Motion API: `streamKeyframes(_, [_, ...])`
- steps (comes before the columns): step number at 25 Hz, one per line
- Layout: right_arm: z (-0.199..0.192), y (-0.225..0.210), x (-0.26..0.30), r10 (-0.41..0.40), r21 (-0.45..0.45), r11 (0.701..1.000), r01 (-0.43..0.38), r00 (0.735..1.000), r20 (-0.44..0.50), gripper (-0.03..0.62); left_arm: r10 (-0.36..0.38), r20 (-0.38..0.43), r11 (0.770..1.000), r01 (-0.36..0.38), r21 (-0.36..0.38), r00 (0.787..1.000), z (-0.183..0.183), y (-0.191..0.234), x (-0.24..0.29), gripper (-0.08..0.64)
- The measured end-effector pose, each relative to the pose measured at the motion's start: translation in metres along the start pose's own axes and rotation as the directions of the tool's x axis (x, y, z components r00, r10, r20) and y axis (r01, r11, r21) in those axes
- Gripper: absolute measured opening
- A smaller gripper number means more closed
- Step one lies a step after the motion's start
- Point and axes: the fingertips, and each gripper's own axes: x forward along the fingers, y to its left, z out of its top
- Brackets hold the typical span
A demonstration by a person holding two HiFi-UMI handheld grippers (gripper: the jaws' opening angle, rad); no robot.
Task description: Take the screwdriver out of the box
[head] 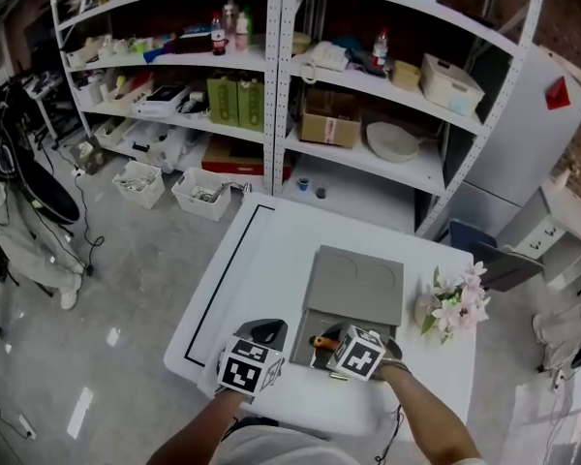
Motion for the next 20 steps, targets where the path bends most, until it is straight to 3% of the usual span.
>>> streamKeyframes(5, [0.009, -0.002, -0.018, -0.037, 0.032, 0.999, 0.033, 0.993, 0.111, 0.12, 0.042, 0.017, 0.999, -0.042, -0.01, 0.999, 0.002, -0.005, -0.009, 0.005])
streamKeyframes(10, [0.019, -0.006, -0.049, -0.1, 0.091, 0.993, 0.081, 0.967, 0.234, 0.118, 0.069, 0.048, 0.998, -0.069, -0.016, 0.996, 0.011, -0.015, -0.016, 0.005])
streamKeyframes(20, [0.019, -0.011, -0.119, -0.262, 0.241, 0.955, 0.172, 0.869, 0.42, 0.118, 0.097, 0.1, 0.995, -0.097, -0.001, 0.99, 0.022, -0.047, -0.028, 0.005])
